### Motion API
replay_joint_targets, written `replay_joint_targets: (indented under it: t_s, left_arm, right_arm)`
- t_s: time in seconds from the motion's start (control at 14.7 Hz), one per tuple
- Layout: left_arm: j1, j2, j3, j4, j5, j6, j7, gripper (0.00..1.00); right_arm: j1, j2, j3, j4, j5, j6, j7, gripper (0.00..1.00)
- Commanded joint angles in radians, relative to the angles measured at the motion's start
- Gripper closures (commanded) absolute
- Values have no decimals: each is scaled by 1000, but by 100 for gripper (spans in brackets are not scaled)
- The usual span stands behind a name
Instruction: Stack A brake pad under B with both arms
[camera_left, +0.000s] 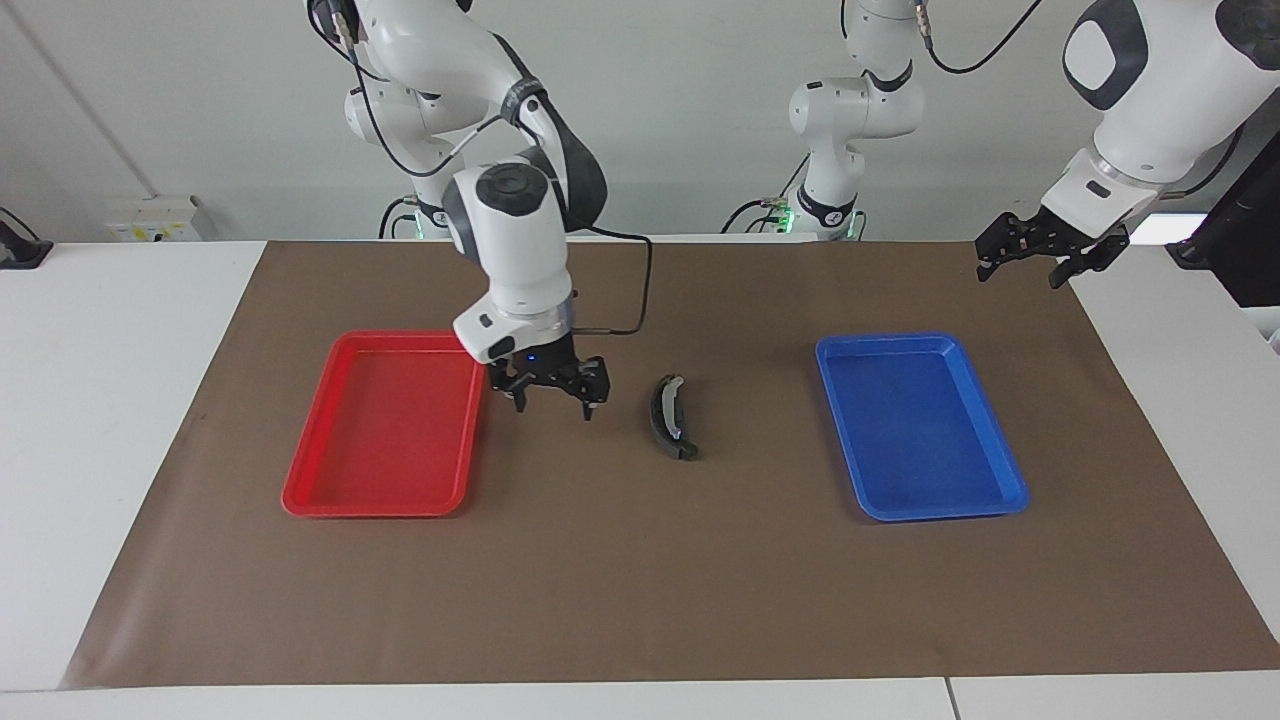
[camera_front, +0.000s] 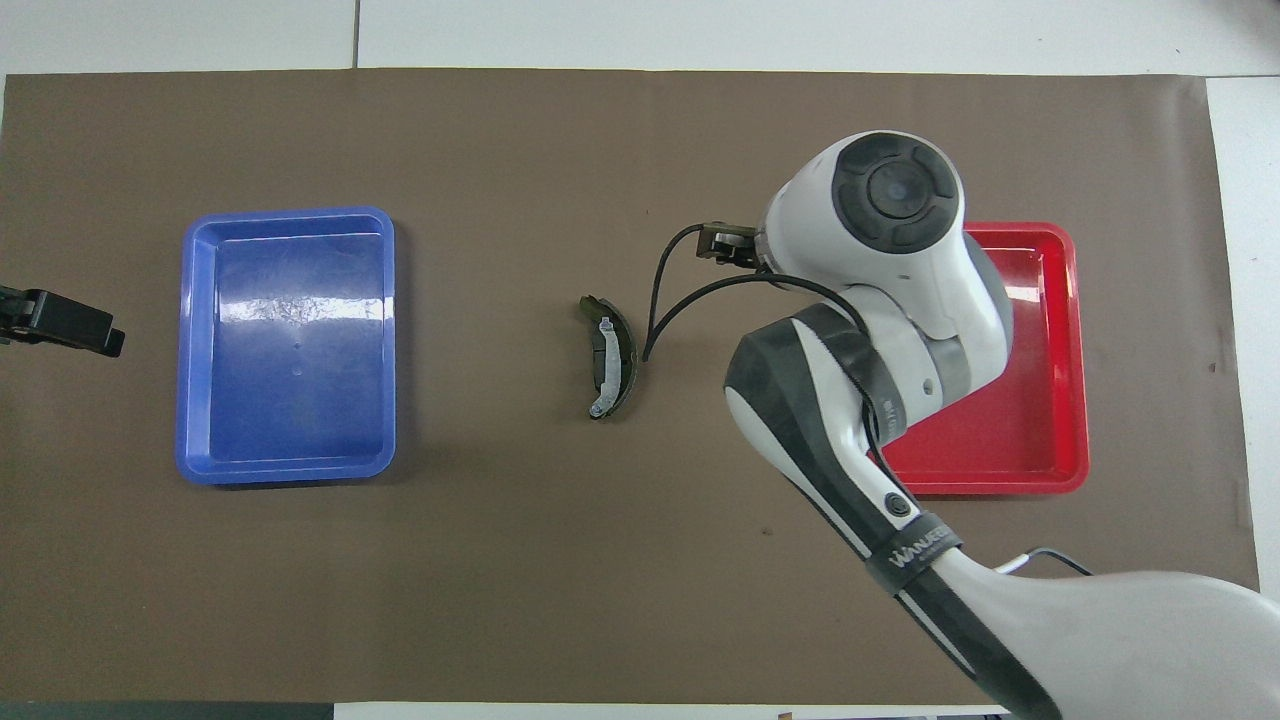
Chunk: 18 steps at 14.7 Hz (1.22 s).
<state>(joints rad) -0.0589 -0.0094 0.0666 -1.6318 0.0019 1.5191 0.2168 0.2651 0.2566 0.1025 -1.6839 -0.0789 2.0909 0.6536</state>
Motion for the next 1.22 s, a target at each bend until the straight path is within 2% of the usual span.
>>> replay_joint_targets:
  t_s: [0.0,0.41,0.75,0.95,1.16]
  left_arm:
    - [10,-3,-5,0,-3,-13,0,0]
    - [10,-3,-5,0,-3,-13,0,0]
    - [10,-3,-5,0,-3,-13,0,0]
    - [10,-3,-5,0,-3,-13,0,0]
    - [10,-3,-5,0,-3,-13,0,0]
  right_arm:
    - [-102,-72,17,-28,-13,-58,-64,0]
    - [-246,-200,16,-22,5,-236,-241,0]
    - [-290,-281,5,9,36,-414,-301,0]
    - [-251,-290,-99,68,63,-524,-389,0]
    - [-250,-289,-164,89,85,-577,-503,0]
